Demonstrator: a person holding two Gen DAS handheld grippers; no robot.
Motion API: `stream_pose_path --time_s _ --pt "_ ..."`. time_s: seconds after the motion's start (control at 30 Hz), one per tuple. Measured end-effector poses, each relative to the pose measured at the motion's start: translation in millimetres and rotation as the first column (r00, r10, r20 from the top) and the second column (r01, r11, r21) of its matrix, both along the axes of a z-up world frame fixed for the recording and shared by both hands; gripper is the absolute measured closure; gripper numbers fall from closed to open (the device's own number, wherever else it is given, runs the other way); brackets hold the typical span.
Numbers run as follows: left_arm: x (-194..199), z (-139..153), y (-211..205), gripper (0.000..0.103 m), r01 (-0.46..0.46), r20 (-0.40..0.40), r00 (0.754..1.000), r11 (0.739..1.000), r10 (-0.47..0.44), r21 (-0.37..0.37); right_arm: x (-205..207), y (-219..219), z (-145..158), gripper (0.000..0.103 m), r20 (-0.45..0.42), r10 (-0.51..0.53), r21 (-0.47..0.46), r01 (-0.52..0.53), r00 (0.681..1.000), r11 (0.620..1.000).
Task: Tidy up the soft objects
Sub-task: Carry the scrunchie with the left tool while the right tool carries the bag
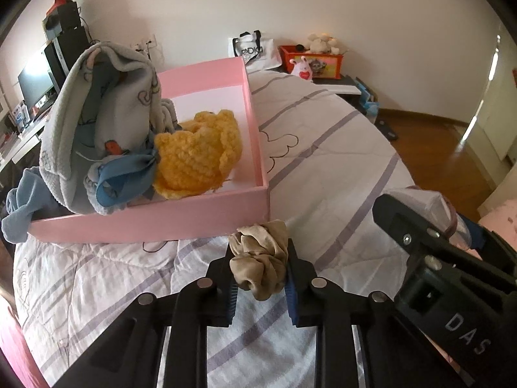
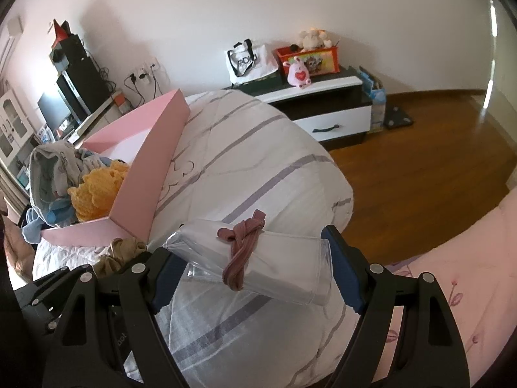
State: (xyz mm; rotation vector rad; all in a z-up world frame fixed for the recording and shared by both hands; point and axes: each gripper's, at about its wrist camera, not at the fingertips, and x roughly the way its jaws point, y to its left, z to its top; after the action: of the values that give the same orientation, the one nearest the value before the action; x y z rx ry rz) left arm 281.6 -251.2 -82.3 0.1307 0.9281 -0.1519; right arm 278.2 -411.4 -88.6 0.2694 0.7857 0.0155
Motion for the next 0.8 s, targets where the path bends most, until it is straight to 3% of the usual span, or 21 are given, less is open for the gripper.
stream_pose_path --time_s 0.37,0.8 --pt "-15 13 42 0.083 0.002 -0.012 1.0 0.998 -0.003 -0.063 -17 8 19 0.025 0.014 -0.032 -0.04 0.033 0.999 0.999" --pt "-47 35 117 0.083 -0.072 0.034 0.996 0.99 0.077 -0.119 -37 50 35 0.025 0.004 -0.05 -0.088 0.05 0.999 0.995"
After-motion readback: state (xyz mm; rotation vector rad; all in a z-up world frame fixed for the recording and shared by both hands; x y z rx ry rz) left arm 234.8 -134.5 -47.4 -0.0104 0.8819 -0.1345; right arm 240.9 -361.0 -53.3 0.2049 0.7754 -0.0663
